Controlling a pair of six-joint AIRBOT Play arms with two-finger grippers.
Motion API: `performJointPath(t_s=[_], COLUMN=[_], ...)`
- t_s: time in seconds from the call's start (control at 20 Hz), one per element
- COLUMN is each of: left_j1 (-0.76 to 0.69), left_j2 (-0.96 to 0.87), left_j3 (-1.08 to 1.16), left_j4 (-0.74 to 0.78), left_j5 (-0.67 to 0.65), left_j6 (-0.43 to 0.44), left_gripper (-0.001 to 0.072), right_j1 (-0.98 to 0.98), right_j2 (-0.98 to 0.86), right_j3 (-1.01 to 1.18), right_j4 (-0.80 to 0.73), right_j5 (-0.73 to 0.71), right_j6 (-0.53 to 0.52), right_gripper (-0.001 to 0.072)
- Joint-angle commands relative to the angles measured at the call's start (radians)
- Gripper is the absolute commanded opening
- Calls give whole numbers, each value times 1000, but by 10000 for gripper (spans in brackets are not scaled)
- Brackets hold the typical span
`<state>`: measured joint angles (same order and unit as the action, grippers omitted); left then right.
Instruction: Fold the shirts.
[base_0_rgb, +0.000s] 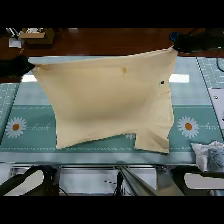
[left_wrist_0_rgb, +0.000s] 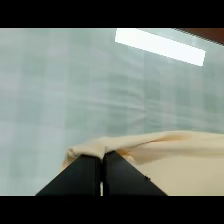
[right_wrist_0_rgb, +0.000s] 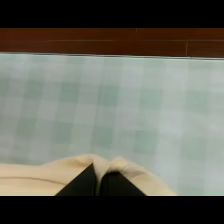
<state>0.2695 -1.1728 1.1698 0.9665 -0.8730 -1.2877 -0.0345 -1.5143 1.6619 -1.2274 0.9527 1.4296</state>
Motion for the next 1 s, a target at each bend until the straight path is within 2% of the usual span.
performJointPath(t_s=[0.0, 0.15, 0.25, 0.5, 0.7, 0.95], left_j1=[-26, -78, -97, -100, -100, -100], left_j2=[-118, -178, -220, -301, -280, -283], left_j3=[9, 8, 8, 8, 19, 34], left_j4=[-33, -32, -31, 88, 127, 127], left_j5=[157, 228, 233, 126, 11, -188], left_j6=[58, 164, 214, 213, 213, 193], left_gripper=[20, 20, 20, 20, 20, 20], right_j1=[27, 25, 25, 25, 3, -21], right_j2=[-105, -156, -186, -246, -232, -215], right_j3=[0, 0, 0, 0, 5, 4], right_j4=[-8, 8, 17, 10, -32, -98], right_j5=[-204, -315, -336, -261, -86, 265], right_j6=[10, 16, 28, 35, 35, 36], right_gripper=[35, 35, 35, 35, 35, 35])
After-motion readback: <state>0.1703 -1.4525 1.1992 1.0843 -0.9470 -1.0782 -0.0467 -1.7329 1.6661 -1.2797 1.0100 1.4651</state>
